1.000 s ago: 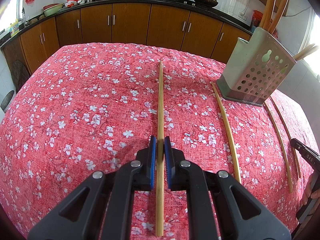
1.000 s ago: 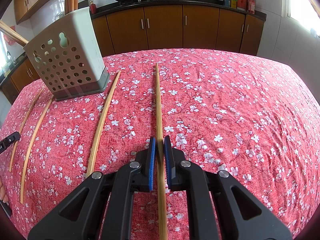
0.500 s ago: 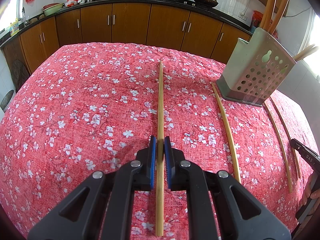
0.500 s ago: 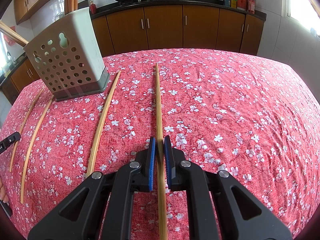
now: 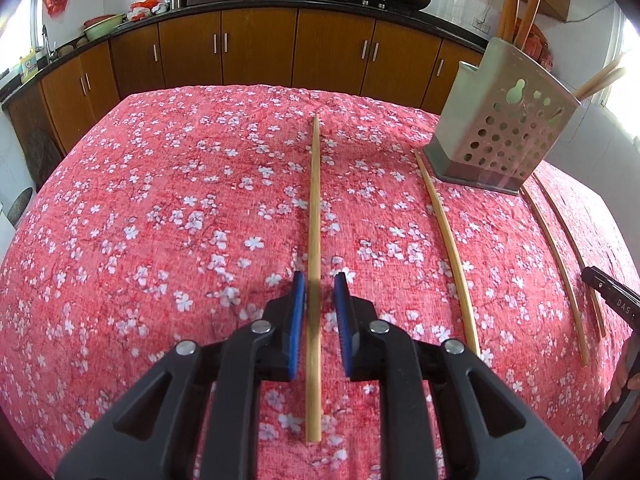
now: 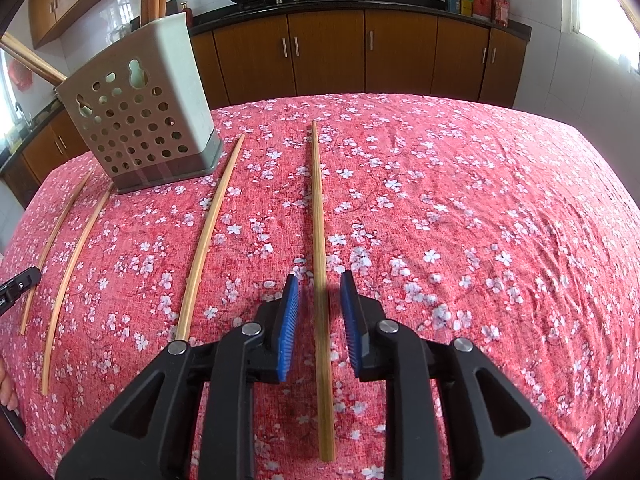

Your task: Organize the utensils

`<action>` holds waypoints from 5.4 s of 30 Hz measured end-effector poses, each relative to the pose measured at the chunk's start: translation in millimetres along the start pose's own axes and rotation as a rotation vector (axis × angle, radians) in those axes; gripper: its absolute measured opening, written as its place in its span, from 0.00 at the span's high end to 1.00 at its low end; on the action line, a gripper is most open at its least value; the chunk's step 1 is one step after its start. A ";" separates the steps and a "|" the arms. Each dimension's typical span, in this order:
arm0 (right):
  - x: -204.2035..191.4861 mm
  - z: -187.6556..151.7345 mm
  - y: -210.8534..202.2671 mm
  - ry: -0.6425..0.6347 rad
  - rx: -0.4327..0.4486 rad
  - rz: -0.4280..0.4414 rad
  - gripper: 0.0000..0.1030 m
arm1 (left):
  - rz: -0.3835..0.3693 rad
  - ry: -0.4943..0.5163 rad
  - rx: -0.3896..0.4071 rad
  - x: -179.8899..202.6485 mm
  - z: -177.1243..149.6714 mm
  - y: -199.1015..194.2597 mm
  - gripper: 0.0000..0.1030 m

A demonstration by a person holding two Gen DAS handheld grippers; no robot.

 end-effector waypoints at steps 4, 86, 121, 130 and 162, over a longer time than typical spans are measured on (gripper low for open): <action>0.9 -4.1 -6.5 -0.003 -0.001 -0.001 0.80 | 0.001 0.004 0.000 -1.2 -2.0 -2.1 0.87; -70.2 131.4 -149.1 -0.013 0.700 0.193 0.66 | -0.241 0.031 0.478 67.3 164.5 -172.2 0.87; -25.0 -9.0 -2.1 0.028 -0.044 0.080 0.92 | -0.139 0.135 -0.017 79.5 -20.5 -22.7 0.80; -24.1 -7.9 -3.5 0.019 -0.038 0.079 0.92 | -0.037 0.103 -0.008 56.2 -5.1 -2.1 0.93; -22.0 15.8 26.8 -0.039 -0.013 0.026 0.90 | -0.022 0.005 0.007 10.2 22.5 20.8 0.84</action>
Point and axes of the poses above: each gripper's, at about its wrist camera, not at the fingertips, and y roughly the way its jaws point, x to its right, z to its top, the point moved 1 cm from there along y, roughly the way its jaws point, and after that the axes turned 8 degrees about z, right-handed, at the moved point
